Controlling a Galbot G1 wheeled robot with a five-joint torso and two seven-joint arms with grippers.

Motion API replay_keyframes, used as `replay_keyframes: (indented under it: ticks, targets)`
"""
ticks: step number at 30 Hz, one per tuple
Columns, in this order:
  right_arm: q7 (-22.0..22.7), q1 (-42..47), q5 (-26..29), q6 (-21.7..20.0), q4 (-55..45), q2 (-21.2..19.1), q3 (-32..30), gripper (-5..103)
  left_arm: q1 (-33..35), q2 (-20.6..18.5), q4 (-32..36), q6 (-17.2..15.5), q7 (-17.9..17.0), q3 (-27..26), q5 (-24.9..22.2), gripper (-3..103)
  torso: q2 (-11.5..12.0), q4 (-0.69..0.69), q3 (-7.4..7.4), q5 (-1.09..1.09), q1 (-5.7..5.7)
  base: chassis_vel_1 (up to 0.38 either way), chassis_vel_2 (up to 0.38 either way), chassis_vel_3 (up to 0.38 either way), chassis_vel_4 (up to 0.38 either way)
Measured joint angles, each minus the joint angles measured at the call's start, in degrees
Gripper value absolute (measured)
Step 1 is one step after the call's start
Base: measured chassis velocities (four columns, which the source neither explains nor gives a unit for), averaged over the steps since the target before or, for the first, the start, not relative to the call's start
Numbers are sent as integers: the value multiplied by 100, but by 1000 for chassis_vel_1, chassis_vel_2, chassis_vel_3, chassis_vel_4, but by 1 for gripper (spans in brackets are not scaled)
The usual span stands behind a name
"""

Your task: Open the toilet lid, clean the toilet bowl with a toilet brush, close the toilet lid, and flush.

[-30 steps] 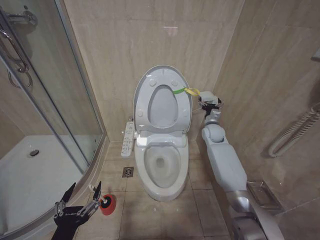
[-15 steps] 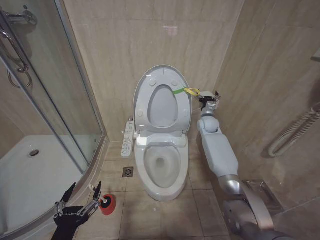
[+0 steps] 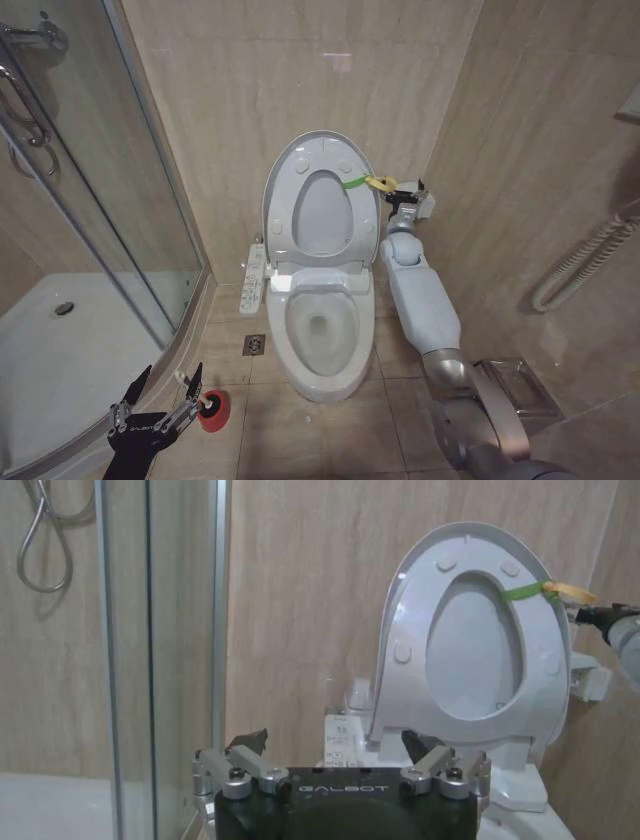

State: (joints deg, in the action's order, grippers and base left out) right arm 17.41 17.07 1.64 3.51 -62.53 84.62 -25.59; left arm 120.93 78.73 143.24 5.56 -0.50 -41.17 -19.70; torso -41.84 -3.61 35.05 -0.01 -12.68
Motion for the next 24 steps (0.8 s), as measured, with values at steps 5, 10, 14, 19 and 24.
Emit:
replay_keyframes:
  ticks: [5, 10, 14, 19, 24]
  targets:
    - [47, -11, -14, -9, -20, 39, 111, 100, 0, 0, 0, 0, 0, 0, 0, 92, 0, 0, 0, 1, 0, 0, 0, 0, 0]
    - [52, 42, 102, -134, -200, 5, 149, 100, 0, 0, 0, 0, 0, 0, 0, 92, 0, 6, 1, 2, -1, 0, 0, 0, 0]
    - [-11, 193, 255, -190, -389, -69, 171, 100, 0, 0, 0, 0, 0, 0, 0, 92, 0, 8, 0, 1, 0, 0, 0, 0, 0]
    - [-83, 574, 509, -368, -885, -208, 231, 100, 0, 0, 0, 0, 0, 0, 0, 92, -1, 6, -1, -1, 1, 0, 0, 0, 0]
    - [-157, 932, 746, -554, -1308, -375, 267, 100, 0, 0, 0, 0, 0, 0, 0, 92, -1, 6, -2, -2, 2, 0, 0, 0, 0]
